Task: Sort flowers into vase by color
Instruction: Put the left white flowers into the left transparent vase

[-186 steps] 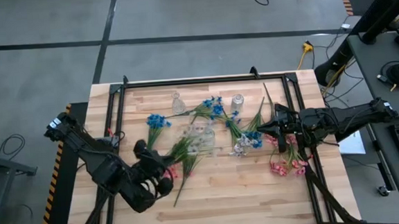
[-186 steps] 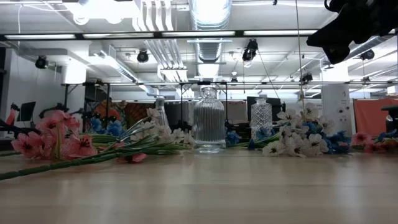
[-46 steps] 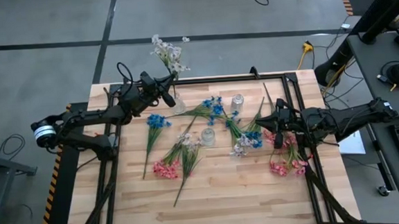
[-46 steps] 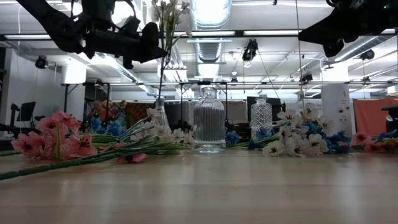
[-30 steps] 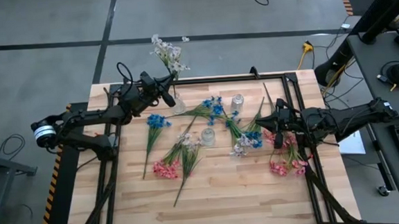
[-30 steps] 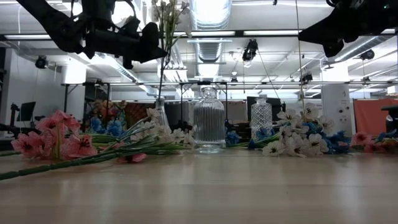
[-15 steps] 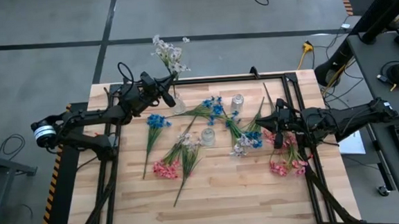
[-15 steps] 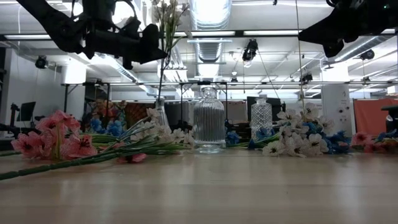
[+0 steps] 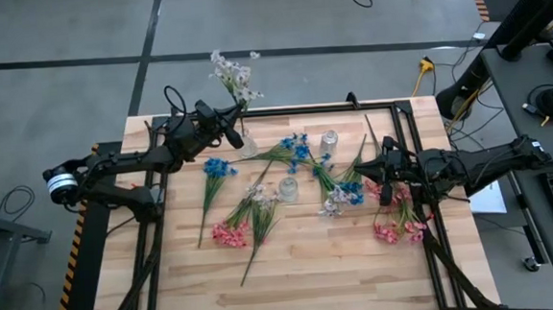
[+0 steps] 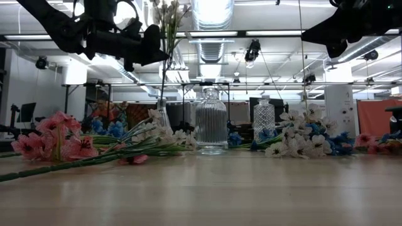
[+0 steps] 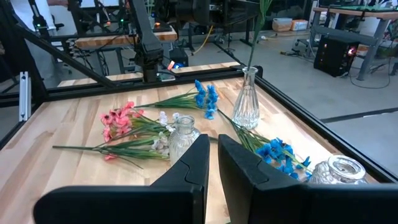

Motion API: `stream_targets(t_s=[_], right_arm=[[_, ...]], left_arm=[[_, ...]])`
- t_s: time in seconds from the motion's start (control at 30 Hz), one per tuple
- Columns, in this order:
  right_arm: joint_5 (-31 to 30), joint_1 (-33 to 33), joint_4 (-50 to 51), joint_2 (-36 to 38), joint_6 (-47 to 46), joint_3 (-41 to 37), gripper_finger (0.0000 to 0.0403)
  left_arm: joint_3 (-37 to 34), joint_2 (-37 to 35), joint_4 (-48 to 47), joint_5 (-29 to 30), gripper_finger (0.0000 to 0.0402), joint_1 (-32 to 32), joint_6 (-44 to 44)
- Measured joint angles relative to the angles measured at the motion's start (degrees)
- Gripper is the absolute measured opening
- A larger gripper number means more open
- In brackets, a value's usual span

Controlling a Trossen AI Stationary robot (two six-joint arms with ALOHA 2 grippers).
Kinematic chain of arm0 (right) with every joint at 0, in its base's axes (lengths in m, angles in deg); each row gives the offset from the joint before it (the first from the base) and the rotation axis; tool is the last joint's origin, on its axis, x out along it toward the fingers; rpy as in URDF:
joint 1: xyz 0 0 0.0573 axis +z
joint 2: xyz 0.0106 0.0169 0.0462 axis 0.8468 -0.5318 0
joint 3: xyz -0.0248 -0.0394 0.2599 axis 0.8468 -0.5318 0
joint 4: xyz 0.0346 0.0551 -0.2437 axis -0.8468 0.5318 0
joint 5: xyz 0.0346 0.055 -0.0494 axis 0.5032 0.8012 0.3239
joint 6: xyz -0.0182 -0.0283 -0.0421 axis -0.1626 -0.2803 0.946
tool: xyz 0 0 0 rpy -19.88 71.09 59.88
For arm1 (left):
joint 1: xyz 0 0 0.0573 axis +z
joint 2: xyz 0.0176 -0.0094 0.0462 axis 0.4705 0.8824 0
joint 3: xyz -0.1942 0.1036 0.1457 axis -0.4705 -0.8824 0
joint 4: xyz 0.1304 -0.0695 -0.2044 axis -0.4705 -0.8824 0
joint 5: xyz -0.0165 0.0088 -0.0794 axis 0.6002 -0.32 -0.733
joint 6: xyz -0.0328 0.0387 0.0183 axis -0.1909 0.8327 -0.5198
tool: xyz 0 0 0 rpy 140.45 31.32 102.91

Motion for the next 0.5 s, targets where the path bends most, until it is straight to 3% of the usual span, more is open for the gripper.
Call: stream_targets(t_s=[0.5], right_arm=[[0.00,0.02,-0.02,0.00,0.00,0.00,0.0028]], left_arm=[[0.00,-0.04,-3.26,0.00,0.0069,0.00,-0.09]])
